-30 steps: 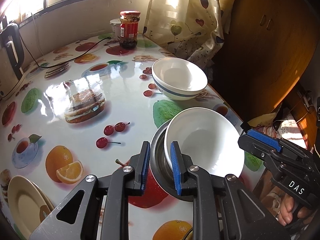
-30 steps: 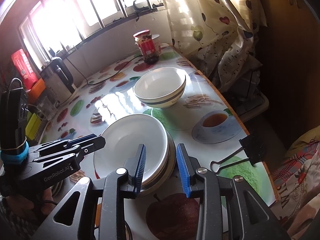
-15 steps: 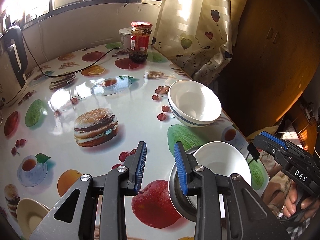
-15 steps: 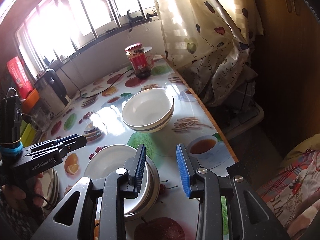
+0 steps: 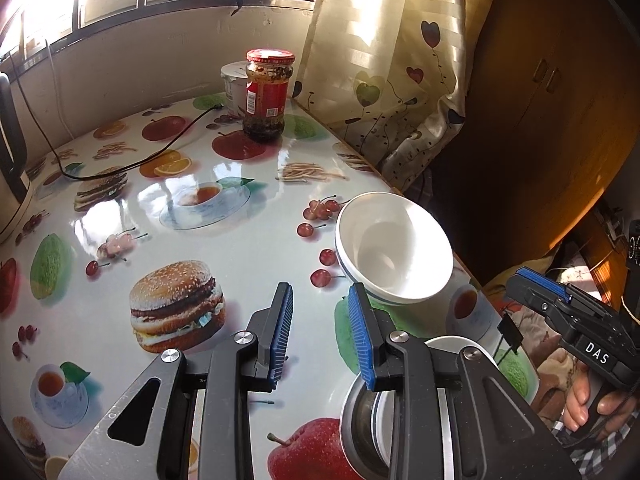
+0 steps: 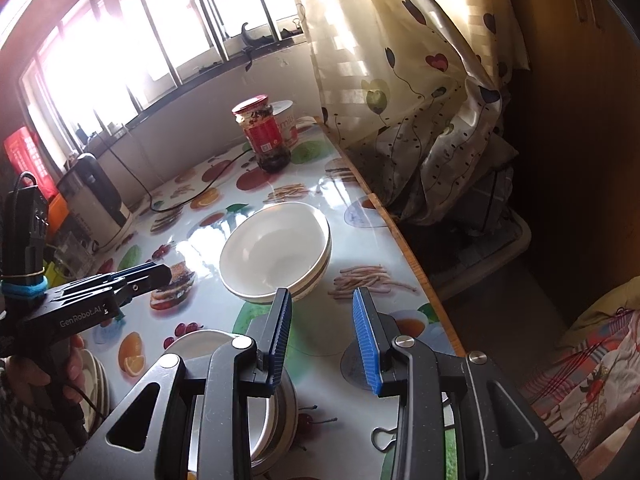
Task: Organize plates and bowls
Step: 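Move both grippers to the rim of the blue-striped white bowl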
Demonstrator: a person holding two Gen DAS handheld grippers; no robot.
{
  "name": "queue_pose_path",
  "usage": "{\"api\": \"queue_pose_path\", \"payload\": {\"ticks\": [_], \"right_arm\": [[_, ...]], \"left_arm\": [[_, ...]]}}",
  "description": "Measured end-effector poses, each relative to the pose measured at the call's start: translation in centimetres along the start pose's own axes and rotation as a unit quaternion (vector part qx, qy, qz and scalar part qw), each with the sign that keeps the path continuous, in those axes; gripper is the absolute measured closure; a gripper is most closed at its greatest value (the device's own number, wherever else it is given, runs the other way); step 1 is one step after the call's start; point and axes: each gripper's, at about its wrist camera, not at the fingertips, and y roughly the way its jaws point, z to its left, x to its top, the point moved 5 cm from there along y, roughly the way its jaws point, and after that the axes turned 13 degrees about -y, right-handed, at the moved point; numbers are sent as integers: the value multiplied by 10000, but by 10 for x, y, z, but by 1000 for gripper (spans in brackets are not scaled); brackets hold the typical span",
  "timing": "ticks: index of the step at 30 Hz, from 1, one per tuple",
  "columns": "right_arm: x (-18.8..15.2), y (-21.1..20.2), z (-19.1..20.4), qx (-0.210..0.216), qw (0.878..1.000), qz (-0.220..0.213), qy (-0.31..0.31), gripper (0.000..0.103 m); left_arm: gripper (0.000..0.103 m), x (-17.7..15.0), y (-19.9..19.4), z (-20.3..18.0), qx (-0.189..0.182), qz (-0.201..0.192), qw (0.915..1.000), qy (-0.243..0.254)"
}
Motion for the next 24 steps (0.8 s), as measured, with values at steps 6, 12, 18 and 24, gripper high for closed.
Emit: {"api": "queue_pose_path", "payload": {"ticks": [6, 12, 18, 24], "right_arm": [[0, 11, -3, 112, 9999, 111, 63, 72], [-3, 18, -12, 134, 9997, 141, 164, 72], [1, 30, -16, 335, 9987, 44, 379, 71], [8, 44, -16, 448, 9981, -35, 410, 71]], "left_arm": [[73, 9, 15, -6, -67, 104, 9999, 87], [73, 12, 30, -9, -92, 224, 9997, 93], [73, 20, 49, -13, -149, 401, 9991, 74], [73, 23, 58, -14, -256, 459, 9986, -44]]}}
